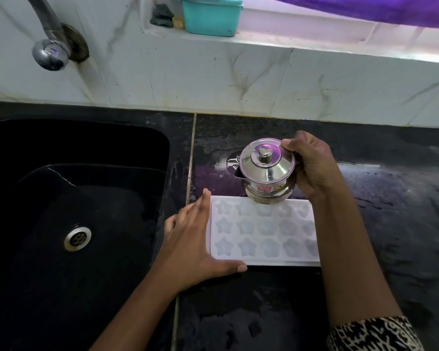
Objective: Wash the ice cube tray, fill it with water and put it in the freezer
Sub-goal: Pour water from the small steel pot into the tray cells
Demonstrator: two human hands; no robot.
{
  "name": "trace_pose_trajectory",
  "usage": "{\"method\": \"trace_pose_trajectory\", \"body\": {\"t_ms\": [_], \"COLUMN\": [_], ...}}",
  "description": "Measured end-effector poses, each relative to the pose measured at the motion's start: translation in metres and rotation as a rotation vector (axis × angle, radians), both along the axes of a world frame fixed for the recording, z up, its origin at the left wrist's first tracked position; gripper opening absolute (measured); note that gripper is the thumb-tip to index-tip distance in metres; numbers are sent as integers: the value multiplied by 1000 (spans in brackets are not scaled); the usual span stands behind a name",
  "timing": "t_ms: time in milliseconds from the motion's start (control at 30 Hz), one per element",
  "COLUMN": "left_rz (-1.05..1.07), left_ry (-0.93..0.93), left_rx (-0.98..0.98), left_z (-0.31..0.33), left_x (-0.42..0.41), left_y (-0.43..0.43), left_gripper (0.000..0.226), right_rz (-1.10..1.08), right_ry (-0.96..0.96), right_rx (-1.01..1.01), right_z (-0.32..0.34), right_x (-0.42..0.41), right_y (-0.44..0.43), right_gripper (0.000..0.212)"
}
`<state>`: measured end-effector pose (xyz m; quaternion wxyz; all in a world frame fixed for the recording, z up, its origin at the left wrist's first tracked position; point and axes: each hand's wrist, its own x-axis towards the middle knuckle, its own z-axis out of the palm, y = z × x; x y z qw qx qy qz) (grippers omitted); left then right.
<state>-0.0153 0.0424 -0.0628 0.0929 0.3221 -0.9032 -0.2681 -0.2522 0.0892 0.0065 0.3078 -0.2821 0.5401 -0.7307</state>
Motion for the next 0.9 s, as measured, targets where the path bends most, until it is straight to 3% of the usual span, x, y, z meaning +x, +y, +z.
{"method": "trace_pose_trajectory", "body": {"t_ms": [300, 900], "left_rz": [8, 14], "left_ry": [0, -43], "left_rx": [-12, -19], "left_z": [-3, -3], "left_x": [-3, -4], "left_y": [0, 1], "left_gripper": [145, 143], "right_rz": [-10, -31], "right_ry": [131, 211], "right_rx": [-1, 34], "right_z": [5, 13], "right_x": [5, 12], "right_y": [-1, 0], "right_gripper": [47, 42]}}
